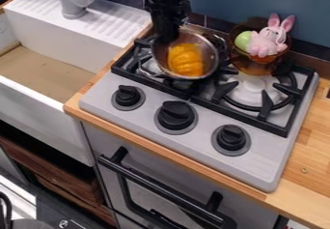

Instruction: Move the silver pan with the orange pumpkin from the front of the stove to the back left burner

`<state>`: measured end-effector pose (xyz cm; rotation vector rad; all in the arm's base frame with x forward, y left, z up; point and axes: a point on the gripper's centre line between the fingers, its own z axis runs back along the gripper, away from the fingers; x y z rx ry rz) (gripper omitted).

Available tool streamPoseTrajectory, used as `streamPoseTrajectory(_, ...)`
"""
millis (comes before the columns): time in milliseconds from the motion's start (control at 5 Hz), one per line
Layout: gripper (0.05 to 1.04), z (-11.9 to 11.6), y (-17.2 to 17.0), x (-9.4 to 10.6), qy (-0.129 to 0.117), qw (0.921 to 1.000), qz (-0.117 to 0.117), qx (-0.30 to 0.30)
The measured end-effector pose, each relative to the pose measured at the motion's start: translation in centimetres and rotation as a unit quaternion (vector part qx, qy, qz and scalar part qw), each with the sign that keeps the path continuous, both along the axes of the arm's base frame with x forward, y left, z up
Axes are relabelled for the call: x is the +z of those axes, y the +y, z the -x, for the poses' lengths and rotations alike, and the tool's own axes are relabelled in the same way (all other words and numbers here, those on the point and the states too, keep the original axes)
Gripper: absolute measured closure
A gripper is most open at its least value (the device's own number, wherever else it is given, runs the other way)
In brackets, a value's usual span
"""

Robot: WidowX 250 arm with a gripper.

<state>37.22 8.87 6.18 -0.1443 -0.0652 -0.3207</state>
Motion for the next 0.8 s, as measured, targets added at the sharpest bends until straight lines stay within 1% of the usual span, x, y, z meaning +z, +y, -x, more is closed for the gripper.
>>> streamPoseTrajectory(200,1.025,-1.1,1.1,0.1,-0.012,0.9995,0.002,0.029)
streamPoseTrajectory(400,1.025,-2.2,2.1,-0.4,-0.015,0.9989,0.002,0.045)
streamPoseTrajectory(600,1.025,-3.1,3.1,-0.5,-0.017,0.9985,0.006,0.052)
streamPoseTrajectory(800,1.025,-3.2,3.9,-0.6,-0.014,0.9979,0.005,0.063)
